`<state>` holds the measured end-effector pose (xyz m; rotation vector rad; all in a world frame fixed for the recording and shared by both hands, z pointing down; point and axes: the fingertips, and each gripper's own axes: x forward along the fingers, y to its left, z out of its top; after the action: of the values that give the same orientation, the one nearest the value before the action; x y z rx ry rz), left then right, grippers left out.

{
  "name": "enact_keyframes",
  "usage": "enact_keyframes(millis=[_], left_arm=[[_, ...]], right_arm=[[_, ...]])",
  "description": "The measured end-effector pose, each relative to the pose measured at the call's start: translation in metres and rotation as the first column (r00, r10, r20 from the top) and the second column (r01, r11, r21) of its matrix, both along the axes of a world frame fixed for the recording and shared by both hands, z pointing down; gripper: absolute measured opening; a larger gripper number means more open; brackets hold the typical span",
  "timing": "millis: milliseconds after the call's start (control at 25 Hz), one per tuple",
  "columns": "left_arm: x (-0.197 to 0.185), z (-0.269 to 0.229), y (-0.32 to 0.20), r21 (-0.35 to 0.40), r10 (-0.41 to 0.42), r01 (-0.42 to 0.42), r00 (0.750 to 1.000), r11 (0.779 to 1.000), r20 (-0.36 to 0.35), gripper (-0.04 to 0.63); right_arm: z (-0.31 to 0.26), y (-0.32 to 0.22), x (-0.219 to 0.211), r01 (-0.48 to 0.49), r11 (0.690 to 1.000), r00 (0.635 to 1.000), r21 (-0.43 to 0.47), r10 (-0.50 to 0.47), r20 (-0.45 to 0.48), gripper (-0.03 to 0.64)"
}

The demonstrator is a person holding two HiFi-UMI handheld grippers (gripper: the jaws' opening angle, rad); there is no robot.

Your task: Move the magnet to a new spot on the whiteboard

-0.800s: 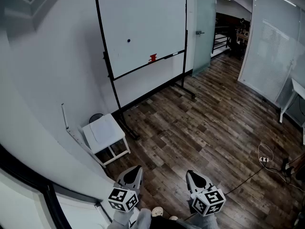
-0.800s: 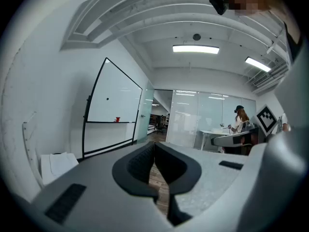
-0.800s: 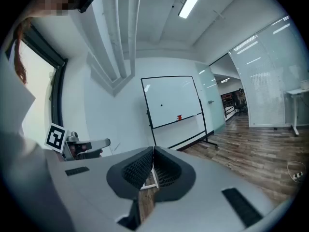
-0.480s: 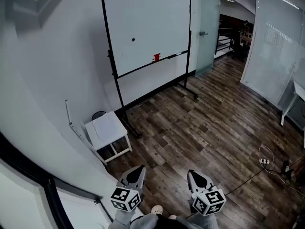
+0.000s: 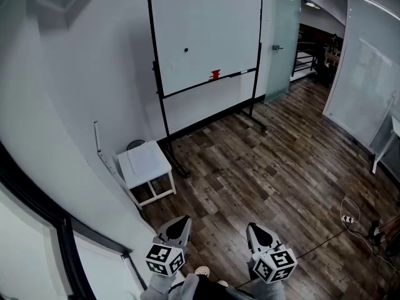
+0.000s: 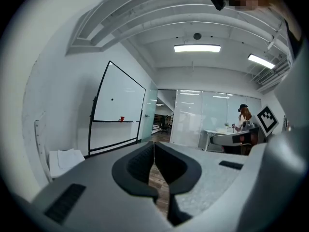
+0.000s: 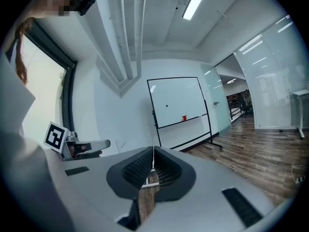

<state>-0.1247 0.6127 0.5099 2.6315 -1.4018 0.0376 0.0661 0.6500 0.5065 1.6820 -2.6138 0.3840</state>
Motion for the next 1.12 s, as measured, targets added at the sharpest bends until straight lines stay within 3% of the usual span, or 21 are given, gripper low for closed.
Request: enact_keyframes(millis=[480, 720, 1120], left_arm=[[0.009, 0.015, 0.022, -0.022, -0.029, 0.028, 1.0, 0.999, -0.003, 0.012], [0.008, 0.012, -0.006, -0.022, -0.06, 0.06, 0.998, 0.998, -0.008, 0.014], [0.0, 0.001, -0.101, -0.02, -0.076, 0.076, 0.997, 0.997, -0.013, 0.014]], right_arm=[[0.014, 0.007, 0.007, 0.037, 0.999, 0.999, -0.016, -0.037, 0.03, 0.029], [0.02, -0.025, 0.007, 0.063, 0.996, 0.996, -0.065, -0.059, 0.061, 0.029], [0.001, -0.124, -0.007, 0.096, 0.994, 0.995, -0.046, -0.095, 0.026, 0.029]])
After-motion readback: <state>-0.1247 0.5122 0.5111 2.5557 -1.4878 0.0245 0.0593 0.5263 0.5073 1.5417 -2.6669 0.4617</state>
